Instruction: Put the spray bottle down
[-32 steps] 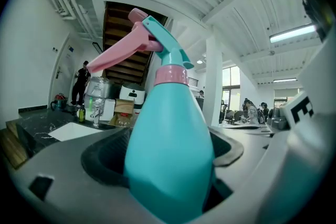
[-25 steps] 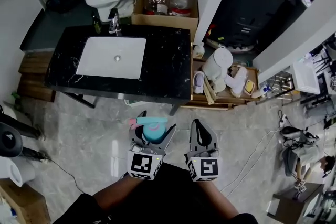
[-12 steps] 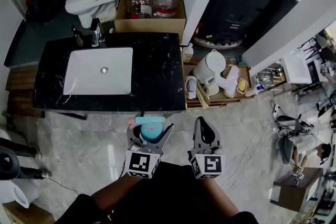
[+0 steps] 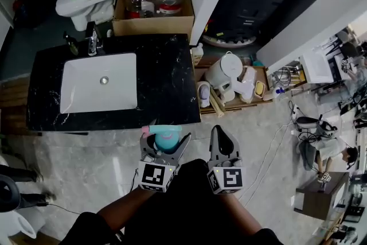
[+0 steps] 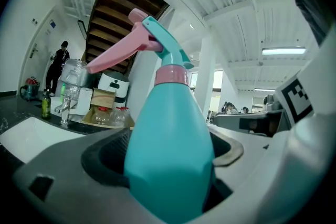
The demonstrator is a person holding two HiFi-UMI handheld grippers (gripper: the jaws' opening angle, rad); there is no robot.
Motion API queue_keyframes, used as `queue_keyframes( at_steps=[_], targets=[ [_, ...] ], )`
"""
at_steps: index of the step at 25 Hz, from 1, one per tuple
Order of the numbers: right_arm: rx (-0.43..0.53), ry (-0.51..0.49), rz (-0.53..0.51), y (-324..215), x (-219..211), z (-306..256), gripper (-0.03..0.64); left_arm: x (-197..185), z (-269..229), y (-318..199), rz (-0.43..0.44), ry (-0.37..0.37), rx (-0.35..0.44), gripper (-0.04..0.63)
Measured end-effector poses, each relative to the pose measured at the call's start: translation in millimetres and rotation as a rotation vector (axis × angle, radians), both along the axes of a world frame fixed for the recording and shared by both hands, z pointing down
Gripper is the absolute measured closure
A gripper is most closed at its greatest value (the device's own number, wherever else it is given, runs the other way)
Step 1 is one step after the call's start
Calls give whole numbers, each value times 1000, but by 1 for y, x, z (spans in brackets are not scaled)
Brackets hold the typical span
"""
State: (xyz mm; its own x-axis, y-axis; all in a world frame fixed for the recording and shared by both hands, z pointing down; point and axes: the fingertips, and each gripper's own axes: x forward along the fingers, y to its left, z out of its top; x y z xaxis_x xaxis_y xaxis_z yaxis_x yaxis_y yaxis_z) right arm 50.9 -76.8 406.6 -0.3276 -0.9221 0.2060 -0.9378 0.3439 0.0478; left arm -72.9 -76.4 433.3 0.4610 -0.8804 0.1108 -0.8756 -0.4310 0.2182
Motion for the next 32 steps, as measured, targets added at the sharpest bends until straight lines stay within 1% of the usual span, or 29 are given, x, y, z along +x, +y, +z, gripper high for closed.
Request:
queue_keyframes(
  at_steps=[5, 9, 12, 15, 20, 23, 25, 27, 29, 32],
  targets=[
    [27, 16, -14, -10, 1, -1, 600, 17, 6, -16, 39, -31, 18, 158],
    [30, -1, -9, -22, 10, 4, 600, 31, 13, -29, 61, -75, 45, 158],
    [67, -14, -24, -35, 15, -4, 600, 43, 19, -39, 73, -109, 50, 158],
    [65, -18, -33, -48, 23, -3, 600, 54, 24, -50, 84, -124, 43, 158],
    [52, -40, -37, -72, 32, 5, 600, 71, 32, -73, 103, -164, 67, 158],
    [47, -69, -25, -80, 39, 10, 600, 82, 45, -80, 125, -183, 47, 158],
    [36, -78, -17, -86, 43, 17, 600, 87, 56, -84, 139, -168, 33, 158],
    [33, -64, -31, -89, 44, 26, 600, 90, 68, -90, 147, -156, 20, 158],
    [50, -63, -38, -94, 45, 26, 600, 93, 83, -95, 152, -180, 3, 158],
    [62, -72, -19, -104, 51, 21, 600, 98, 102, -101, 156, -202, -29, 158]
  ],
)
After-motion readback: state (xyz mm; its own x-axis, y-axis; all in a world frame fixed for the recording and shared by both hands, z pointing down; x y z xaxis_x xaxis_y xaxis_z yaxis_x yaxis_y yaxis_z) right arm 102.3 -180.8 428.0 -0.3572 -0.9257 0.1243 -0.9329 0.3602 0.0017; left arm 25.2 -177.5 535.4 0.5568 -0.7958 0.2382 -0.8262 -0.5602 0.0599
